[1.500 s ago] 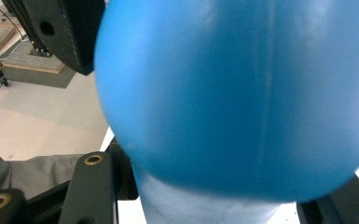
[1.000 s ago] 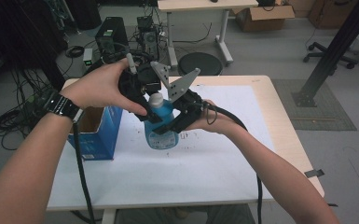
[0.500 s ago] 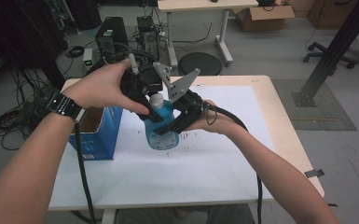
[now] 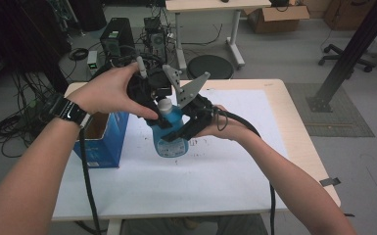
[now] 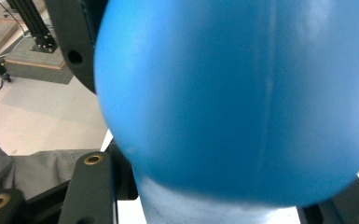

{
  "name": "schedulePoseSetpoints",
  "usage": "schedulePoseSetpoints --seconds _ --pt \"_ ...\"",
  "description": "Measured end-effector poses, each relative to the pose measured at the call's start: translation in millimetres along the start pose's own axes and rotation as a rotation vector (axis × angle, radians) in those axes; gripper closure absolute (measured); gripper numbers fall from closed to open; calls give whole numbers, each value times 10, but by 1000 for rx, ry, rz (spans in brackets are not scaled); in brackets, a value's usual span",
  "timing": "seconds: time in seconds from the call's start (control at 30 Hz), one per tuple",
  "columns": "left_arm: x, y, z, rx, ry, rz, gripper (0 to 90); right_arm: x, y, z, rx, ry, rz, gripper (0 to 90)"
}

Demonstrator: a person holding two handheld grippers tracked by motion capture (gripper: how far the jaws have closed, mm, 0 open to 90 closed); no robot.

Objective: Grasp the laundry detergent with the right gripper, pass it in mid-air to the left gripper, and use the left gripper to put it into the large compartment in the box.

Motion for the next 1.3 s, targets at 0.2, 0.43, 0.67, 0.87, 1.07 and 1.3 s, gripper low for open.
schedulePoseSetpoints --seconds 0.2,0.43,0.67,0.87,1.07,1.3 --pt "-11 -15 19 -22 18 7 382 -3 1 -9 6 -21 -6 426" --pt "-65 45 95 -131 33 41 382 -64 85 -76 67 2 31 176" --pt "-259 199 221 -323 -17 89 382 -265 432 -192 128 52 182 67" --pt "-515 382 387 -542 -118 90 382 -495 746 -195 156 59 367 69" --pt "-761 639 532 -785 -207 51 383 -790 932 -188 183 97 454 70" --pt "-904 956 636 -1001 -256 58 383 -1098 1114 -172 224 148 509 68"
Point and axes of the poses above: each handheld gripper's, and its own axes: x roughly forward along the jaws, y roughly out of its underside, z roughly to its left, the point moved 4 cm from there along x, roughly forward along the jaws, and after that the axes turned 9 degrees about z, right-handed, at the moved point
